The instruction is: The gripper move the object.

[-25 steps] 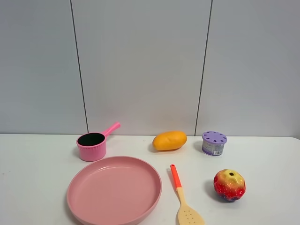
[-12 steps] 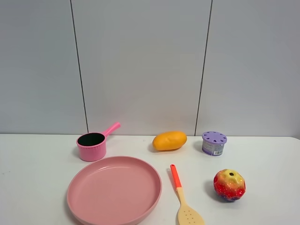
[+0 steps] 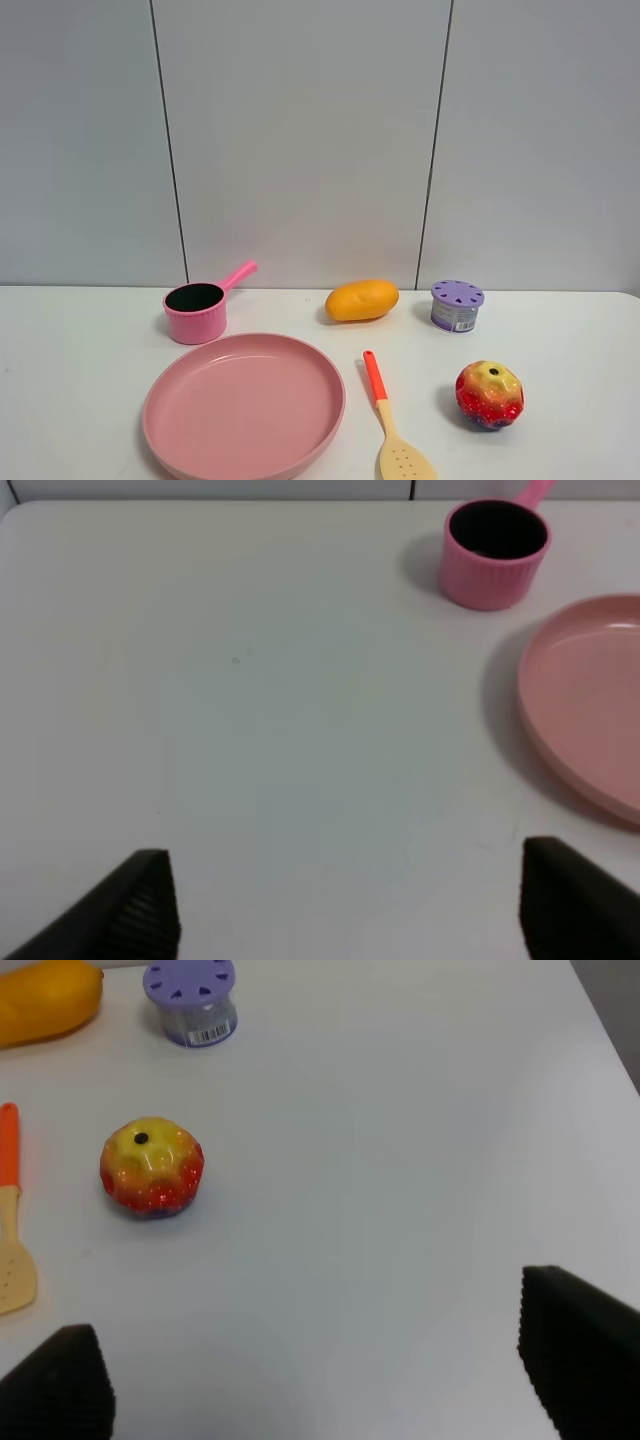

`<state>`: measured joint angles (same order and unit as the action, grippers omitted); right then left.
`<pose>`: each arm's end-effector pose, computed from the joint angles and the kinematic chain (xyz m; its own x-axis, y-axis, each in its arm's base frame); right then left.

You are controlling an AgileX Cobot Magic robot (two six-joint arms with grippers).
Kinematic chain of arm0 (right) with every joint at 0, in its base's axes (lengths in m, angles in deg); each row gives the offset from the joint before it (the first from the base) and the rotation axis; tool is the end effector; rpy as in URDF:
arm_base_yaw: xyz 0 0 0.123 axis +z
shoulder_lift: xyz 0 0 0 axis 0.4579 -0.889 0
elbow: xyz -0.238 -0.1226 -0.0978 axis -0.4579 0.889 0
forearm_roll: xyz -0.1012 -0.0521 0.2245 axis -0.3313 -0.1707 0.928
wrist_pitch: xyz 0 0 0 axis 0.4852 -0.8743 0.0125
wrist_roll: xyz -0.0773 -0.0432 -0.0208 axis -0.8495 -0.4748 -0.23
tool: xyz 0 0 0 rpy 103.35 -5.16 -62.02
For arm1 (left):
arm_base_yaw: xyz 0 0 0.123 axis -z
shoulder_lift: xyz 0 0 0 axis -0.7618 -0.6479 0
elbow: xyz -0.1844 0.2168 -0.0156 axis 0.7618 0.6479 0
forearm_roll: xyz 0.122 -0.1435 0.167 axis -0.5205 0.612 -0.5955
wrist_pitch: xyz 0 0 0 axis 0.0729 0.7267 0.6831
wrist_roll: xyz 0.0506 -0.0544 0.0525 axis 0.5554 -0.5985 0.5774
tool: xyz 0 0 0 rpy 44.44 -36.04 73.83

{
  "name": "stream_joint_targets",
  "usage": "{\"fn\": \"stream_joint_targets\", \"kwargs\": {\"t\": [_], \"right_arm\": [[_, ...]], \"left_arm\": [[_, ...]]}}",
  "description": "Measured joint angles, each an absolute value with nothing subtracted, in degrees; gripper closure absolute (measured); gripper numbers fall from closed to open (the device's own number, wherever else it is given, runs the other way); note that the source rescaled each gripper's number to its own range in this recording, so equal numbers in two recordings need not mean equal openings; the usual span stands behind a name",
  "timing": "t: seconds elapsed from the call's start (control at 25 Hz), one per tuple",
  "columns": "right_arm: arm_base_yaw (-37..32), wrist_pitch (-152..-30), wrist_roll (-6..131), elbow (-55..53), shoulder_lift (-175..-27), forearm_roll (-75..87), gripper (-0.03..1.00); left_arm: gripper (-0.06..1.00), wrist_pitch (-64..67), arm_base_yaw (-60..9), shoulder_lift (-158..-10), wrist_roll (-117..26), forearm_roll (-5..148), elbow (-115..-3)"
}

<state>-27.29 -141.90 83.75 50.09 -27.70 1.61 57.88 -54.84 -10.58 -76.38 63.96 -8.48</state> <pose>-0.0058 0.0049 0.2792 -0.4437 0.0012 -0.8962 -0.0469 0.9986 0.0246 -0.0059 -0.0085 0.2805 -0.4318 -0.0378 -0.9012 -0.0122 0.9993 -0.0361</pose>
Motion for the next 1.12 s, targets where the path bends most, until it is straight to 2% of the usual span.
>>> {"fn": "stream_joint_targets", "kwargs": {"t": [1.12], "right_arm": [[-27.3, -141.9, 83.7, 50.1, -27.7, 1.6, -0.03]], "left_arm": [[0.71, 57.9, -54.8, -10.6, -76.5, 64.0, -8.5]]}}
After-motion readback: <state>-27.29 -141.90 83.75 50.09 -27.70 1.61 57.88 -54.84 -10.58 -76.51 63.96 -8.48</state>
